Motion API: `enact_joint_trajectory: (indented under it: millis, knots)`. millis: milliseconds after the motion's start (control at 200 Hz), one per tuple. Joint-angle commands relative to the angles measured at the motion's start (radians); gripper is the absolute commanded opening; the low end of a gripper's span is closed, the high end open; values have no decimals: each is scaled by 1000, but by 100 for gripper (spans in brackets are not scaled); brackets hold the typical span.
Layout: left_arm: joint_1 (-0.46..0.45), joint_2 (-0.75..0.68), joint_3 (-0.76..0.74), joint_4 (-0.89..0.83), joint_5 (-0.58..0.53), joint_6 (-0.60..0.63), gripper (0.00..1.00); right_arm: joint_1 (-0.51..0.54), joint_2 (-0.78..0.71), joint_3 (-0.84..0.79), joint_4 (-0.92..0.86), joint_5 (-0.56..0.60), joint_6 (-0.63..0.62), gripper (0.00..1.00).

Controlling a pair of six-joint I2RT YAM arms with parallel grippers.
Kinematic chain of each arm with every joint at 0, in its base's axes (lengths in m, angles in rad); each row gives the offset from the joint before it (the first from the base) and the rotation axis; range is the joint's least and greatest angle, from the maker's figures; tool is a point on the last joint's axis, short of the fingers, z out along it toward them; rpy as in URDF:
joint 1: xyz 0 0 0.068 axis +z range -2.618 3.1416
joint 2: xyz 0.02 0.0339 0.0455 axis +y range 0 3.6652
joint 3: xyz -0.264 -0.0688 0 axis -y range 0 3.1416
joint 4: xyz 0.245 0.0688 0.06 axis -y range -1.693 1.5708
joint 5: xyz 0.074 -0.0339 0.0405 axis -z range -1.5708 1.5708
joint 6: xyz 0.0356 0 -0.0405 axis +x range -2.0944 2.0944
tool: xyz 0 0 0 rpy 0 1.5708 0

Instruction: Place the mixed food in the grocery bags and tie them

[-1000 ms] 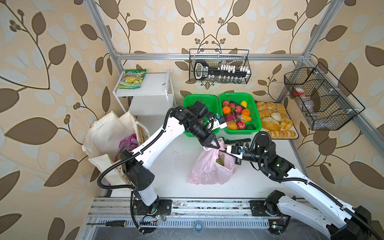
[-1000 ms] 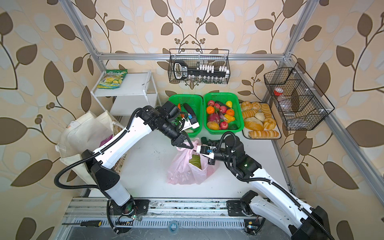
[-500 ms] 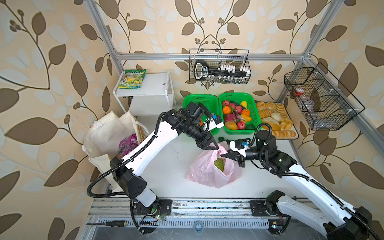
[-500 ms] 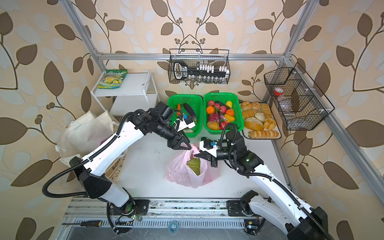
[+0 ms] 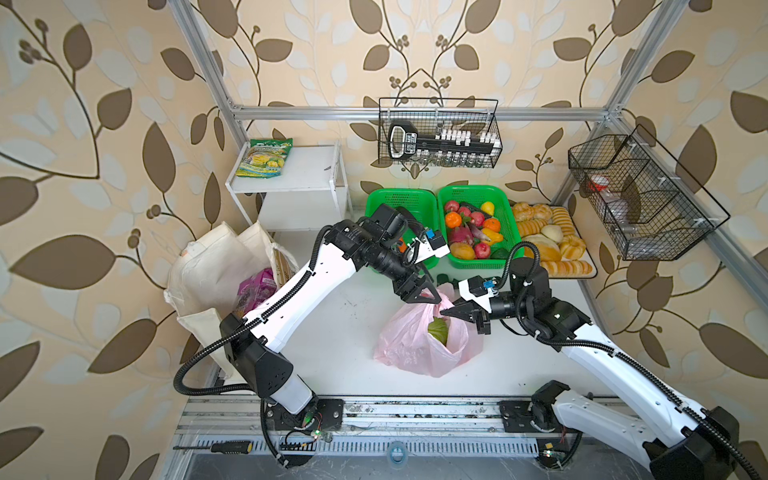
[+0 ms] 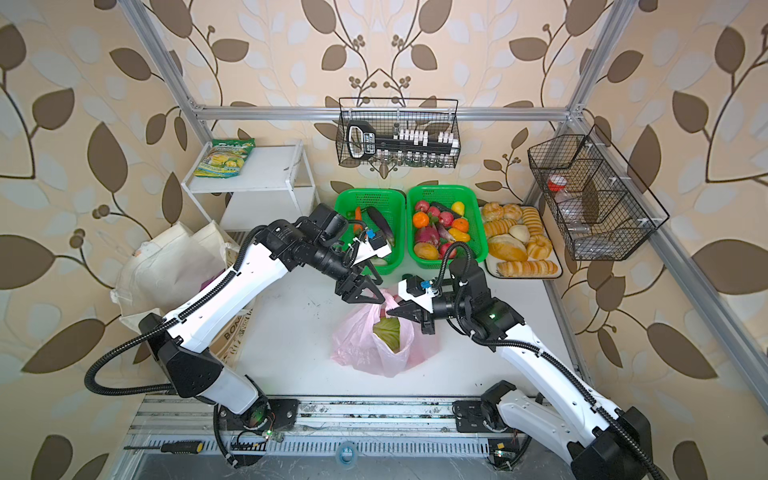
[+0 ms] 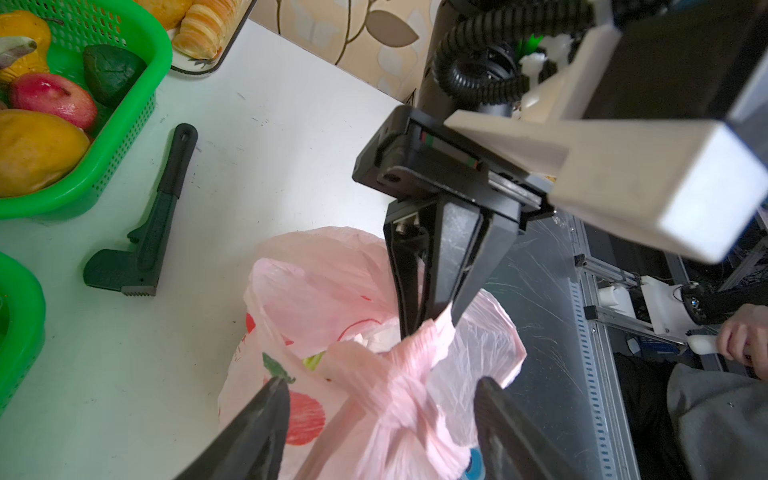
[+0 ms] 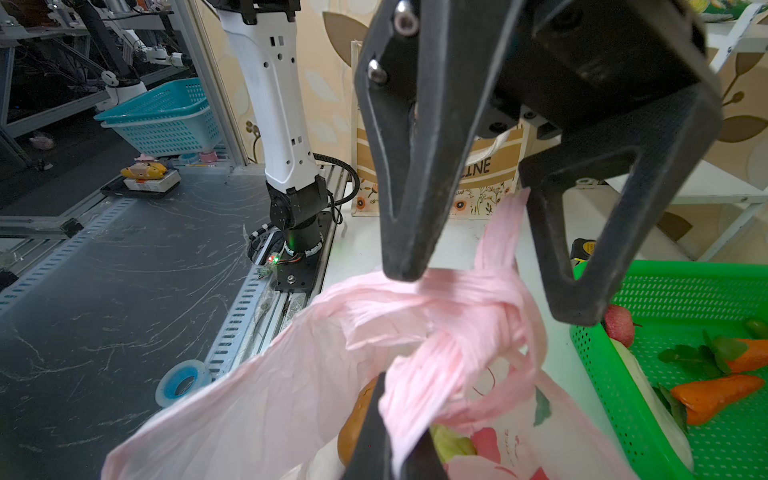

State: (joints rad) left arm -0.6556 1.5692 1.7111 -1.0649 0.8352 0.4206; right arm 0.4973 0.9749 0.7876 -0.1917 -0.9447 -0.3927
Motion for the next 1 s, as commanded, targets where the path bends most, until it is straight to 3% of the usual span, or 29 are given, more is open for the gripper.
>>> enact_joint_trajectory:
  millis: [0,280,515,645,785,860,1000]
  knots:
    - [-15,22,24,-25,46,45,73,-5,-6,31,-10,-38,-14,0]
    - [-41,71,77,-41,81,48,65,-8,-12,29,-11,-49,-12,0]
    - [-43,62,75,-40,110,34,29,-12,-15,21,-21,-43,-13,0]
    - [-43,47,61,-25,119,22,19,-13,-18,19,-35,-34,-19,0]
    - [-43,33,42,-12,126,17,0,-11,-30,13,-37,-23,-5,0]
    - [-42,29,36,-11,128,7,0,-12,-41,12,-31,-3,14,0]
    - [-42,34,33,-12,120,-48,0,-14,-88,3,-27,84,49,20]
